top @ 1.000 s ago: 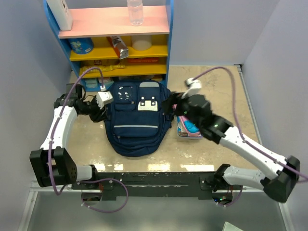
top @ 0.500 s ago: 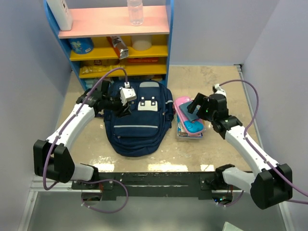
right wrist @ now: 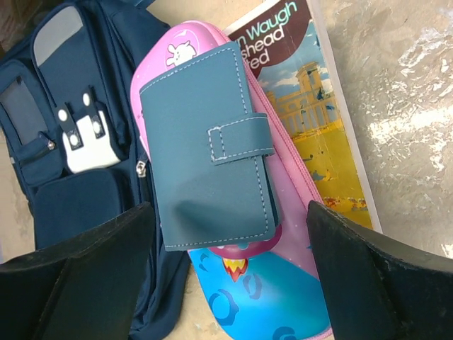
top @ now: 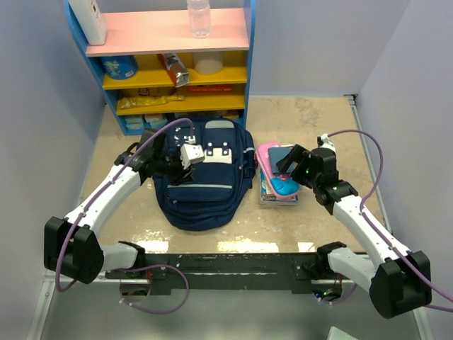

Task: Pack the student bag
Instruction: Pick up the personal item from the center of the board.

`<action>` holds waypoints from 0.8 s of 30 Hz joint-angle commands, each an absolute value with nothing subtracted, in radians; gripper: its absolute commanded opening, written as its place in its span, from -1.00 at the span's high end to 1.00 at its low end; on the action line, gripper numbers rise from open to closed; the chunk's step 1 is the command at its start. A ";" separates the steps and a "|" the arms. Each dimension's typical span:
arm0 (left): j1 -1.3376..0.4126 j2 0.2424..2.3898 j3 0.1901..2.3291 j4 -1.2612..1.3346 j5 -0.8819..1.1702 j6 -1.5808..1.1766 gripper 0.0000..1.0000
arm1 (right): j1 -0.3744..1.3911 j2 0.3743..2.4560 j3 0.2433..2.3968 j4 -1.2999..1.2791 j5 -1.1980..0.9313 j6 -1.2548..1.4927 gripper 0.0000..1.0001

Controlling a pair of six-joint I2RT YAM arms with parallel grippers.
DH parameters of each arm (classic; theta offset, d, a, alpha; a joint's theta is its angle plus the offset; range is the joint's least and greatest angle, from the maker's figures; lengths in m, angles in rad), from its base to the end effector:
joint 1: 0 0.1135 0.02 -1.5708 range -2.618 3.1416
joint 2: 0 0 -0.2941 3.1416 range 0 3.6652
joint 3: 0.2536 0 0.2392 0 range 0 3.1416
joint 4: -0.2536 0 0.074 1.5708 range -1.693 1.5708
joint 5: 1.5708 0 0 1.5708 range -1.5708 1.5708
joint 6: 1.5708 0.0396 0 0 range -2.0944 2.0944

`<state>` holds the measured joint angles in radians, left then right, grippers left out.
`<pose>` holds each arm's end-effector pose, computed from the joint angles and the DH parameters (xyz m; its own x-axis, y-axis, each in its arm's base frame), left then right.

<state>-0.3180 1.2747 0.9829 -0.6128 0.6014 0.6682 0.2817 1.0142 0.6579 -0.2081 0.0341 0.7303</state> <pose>0.2201 -0.0960 0.3018 -0.2206 0.6105 -0.7607 0.9257 0.3766 0.0337 0.1911 0.0539 0.2779 -0.5497 0.5350 -0.6416 0.1564 0.8204 0.5501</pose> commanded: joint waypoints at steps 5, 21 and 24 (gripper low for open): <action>-0.322 1.238 0.953 -0.586 0.575 0.655 0.18 | 0.278 1.034 0.629 -0.081 0.041 0.782 -0.60; -0.324 1.201 0.925 -0.587 0.520 0.678 0.18 | 0.279 1.002 0.591 -0.049 0.075 0.802 0.54; -0.324 1.197 0.919 -0.588 0.514 0.678 0.18 | 0.279 0.982 0.595 -0.066 0.093 0.802 0.70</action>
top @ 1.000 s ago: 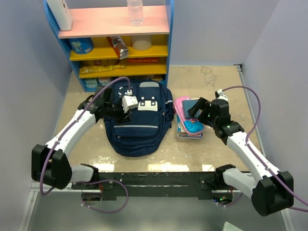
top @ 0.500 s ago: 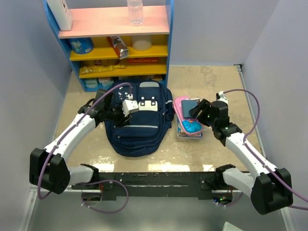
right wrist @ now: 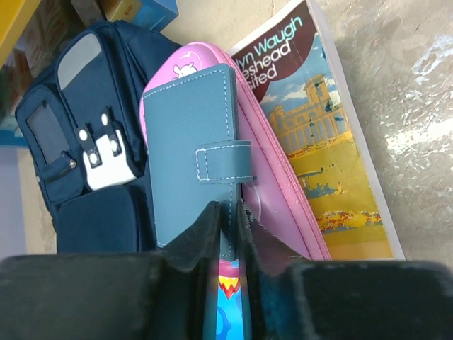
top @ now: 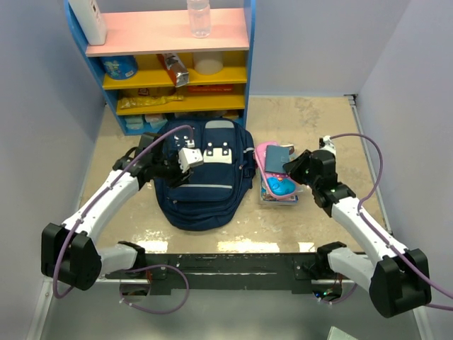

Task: Pack the student bag
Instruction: Pick up the personal item from the center of the board.

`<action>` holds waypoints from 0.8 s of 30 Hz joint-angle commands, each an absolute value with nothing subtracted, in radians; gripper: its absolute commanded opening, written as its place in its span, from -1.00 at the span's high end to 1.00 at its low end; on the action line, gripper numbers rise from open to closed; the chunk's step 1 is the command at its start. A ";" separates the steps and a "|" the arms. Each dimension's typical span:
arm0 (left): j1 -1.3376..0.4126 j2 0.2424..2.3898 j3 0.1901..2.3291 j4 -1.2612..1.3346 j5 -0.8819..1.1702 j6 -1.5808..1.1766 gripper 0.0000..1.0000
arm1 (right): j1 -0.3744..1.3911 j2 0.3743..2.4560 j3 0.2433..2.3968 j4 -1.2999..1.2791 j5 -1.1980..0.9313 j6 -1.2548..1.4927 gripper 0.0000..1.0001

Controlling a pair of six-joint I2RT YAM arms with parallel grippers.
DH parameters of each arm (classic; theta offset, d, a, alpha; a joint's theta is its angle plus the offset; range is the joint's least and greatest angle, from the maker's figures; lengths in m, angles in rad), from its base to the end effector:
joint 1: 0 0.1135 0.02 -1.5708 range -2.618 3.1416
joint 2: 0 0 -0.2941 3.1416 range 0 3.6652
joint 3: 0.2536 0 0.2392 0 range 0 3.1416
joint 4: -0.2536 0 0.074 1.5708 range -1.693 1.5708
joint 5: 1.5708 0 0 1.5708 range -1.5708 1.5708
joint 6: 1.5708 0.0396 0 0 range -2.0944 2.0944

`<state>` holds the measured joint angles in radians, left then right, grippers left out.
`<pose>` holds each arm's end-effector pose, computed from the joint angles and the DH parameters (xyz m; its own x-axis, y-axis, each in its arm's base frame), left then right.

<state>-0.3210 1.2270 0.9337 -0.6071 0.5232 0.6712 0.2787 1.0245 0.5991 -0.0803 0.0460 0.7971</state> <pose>0.2093 -0.0905 0.2960 -0.2291 0.6439 -0.7300 0.9071 0.4132 0.0798 0.1949 0.0539 0.2689 -0.4944 0.6018 -0.6273 0.1681 0.7742 0.6102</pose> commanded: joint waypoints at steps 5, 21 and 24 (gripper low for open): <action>-0.324 1.197 0.919 -0.603 0.520 0.686 0.14 | 0.279 0.940 0.618 -0.103 0.110 0.798 1.00; -0.520 1.170 0.746 -0.494 0.371 0.703 -0.78 | 0.278 0.784 0.667 -0.238 -0.077 0.799 1.00; -0.535 1.166 0.709 -0.408 0.344 0.693 -0.78 | 0.278 0.766 0.664 -0.241 -0.101 0.818 1.00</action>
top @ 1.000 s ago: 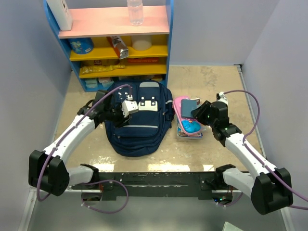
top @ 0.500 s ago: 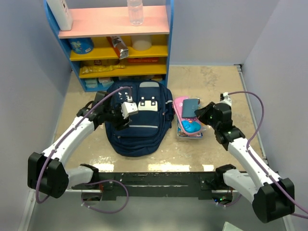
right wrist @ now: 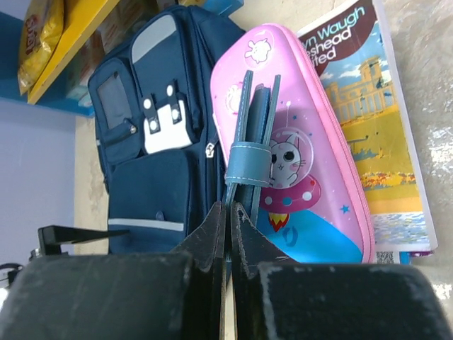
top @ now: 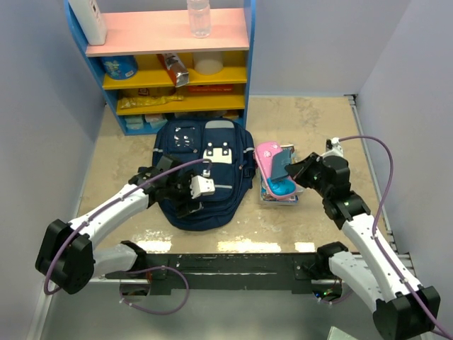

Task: Pack the student bag
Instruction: Pick up the personal item from the center of the board.

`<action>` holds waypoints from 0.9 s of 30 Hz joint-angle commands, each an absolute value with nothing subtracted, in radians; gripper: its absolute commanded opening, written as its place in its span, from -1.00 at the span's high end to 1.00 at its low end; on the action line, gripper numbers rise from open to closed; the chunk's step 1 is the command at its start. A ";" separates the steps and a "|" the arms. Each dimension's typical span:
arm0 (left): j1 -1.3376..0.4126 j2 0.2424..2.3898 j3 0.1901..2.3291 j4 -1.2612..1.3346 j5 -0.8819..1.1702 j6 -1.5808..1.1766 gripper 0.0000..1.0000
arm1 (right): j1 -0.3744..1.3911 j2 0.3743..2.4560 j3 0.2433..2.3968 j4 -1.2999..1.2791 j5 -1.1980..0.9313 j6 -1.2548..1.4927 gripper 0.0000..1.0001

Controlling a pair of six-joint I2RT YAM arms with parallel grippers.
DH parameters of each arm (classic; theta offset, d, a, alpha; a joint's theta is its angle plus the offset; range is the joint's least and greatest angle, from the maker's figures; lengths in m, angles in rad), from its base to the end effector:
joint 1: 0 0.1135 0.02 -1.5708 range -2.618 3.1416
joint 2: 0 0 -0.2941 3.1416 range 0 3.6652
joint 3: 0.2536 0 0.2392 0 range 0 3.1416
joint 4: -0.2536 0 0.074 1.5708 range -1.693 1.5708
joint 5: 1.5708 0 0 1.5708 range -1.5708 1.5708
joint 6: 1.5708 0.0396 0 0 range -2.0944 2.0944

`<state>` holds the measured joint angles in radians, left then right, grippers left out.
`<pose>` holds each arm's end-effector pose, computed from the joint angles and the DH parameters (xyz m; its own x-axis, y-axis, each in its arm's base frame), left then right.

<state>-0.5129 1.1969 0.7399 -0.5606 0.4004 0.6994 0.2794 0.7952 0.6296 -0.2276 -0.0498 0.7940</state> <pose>0.1710 -0.1140 0.2450 -0.1615 0.7714 -0.6156 0.9596 0.2683 0.0845 0.1506 0.0453 0.3010 -0.4861 0.6016 -0.6339 0.0386 0.7394 0.6721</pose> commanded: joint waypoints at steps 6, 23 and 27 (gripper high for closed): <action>-0.558 1.183 0.667 -0.292 0.249 0.699 -0.69 | 0.281 0.750 0.669 -0.264 -0.129 0.816 1.00; -0.561 1.197 0.690 -0.187 0.141 0.678 0.71 | 0.279 0.726 0.650 -0.273 -0.163 0.844 1.00; -0.561 1.195 0.716 -0.183 0.130 0.657 1.00 | 0.279 0.729 0.641 -0.207 -0.233 0.902 1.00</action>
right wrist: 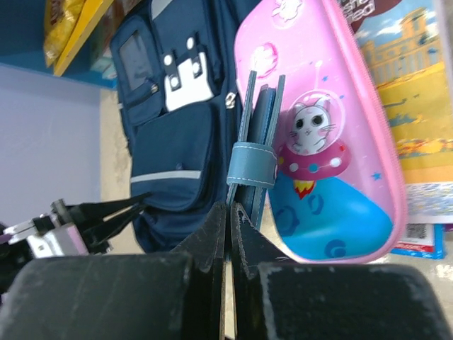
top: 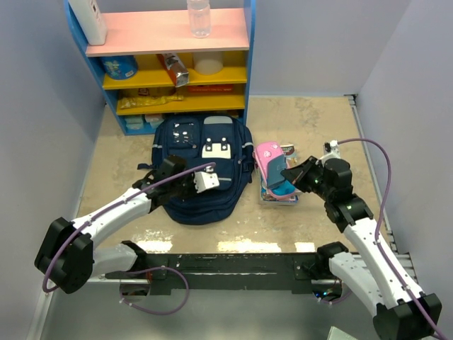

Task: Pack the student bag
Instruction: Pick up the personal item from the center of the board, then place the personal item in the student bag.

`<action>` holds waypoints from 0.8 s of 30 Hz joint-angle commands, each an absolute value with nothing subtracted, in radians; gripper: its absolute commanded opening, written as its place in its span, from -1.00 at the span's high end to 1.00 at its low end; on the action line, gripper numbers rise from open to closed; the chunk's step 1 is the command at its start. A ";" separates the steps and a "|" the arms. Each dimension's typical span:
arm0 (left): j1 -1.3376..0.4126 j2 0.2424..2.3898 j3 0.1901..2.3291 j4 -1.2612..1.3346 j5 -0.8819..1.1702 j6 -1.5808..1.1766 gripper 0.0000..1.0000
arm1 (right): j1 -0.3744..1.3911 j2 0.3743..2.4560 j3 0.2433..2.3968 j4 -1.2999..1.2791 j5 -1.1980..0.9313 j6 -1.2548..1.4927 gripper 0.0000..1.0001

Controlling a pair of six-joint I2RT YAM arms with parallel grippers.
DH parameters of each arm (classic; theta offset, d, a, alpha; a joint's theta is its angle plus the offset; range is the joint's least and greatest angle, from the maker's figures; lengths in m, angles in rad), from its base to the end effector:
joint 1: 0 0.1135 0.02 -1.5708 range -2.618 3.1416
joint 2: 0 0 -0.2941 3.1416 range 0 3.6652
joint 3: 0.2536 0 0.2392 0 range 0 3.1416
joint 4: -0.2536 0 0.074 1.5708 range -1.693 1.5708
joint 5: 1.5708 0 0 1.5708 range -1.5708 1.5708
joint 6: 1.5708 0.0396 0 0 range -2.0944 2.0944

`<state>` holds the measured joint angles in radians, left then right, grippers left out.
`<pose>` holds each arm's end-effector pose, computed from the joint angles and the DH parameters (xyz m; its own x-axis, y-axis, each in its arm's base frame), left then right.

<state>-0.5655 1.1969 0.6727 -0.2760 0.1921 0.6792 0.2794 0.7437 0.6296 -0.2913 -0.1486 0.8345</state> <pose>0.1831 -0.1252 0.2424 -0.0704 0.7750 -0.6280 0.8772 0.3479 0.3310 0.1372 0.0455 0.3012 -0.5536 0.6035 -0.5738 0.0099 0.6938 0.7201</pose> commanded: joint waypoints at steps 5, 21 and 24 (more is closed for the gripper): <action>-0.564 1.201 0.736 -0.151 0.077 0.611 1.00 | 0.302 0.721 0.630 -0.127 -0.307 0.956 1.00; -0.569 1.279 0.980 -0.183 0.012 0.388 1.00 | 0.612 0.874 0.641 0.075 -0.173 1.089 1.00; -0.569 1.319 1.003 -0.184 0.040 0.367 1.00 | 0.633 0.896 0.643 0.081 -0.163 1.100 1.00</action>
<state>-0.5720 1.2831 0.9150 -0.3111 0.0456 0.4236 0.6086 0.8909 0.6281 -0.0231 -0.1959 1.0542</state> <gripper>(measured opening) 0.059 0.018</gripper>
